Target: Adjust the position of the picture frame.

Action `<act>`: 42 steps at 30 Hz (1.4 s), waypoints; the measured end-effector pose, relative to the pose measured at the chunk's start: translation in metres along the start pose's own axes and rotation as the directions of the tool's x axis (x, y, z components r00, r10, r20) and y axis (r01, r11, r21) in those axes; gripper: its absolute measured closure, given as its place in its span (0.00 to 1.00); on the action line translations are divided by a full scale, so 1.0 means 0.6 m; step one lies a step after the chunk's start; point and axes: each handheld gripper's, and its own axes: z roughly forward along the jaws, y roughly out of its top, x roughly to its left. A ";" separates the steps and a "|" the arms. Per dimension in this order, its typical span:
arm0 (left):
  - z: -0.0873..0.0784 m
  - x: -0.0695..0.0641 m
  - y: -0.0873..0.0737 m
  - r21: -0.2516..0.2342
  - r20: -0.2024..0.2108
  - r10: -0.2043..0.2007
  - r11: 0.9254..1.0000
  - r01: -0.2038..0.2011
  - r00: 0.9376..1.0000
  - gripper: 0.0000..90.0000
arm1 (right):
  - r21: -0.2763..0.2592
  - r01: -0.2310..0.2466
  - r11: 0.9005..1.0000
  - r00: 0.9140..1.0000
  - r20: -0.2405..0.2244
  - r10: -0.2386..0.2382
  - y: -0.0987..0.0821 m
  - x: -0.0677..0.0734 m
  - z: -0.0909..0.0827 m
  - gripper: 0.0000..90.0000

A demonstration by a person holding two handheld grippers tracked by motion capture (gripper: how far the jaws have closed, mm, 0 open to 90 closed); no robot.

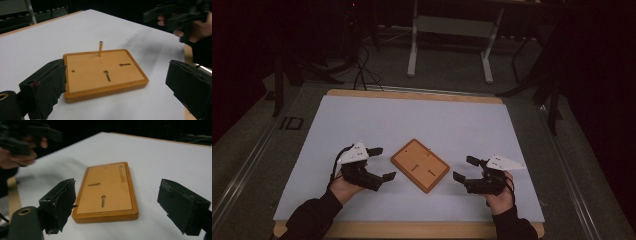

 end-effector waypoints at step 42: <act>0.251 0.131 0.037 0.306 -0.130 0.082 0.951 -0.039 0.988 0.99 | -0.015 0.060 0.998 0.998 -0.022 -0.060 -0.024 0.018 -0.022 0.18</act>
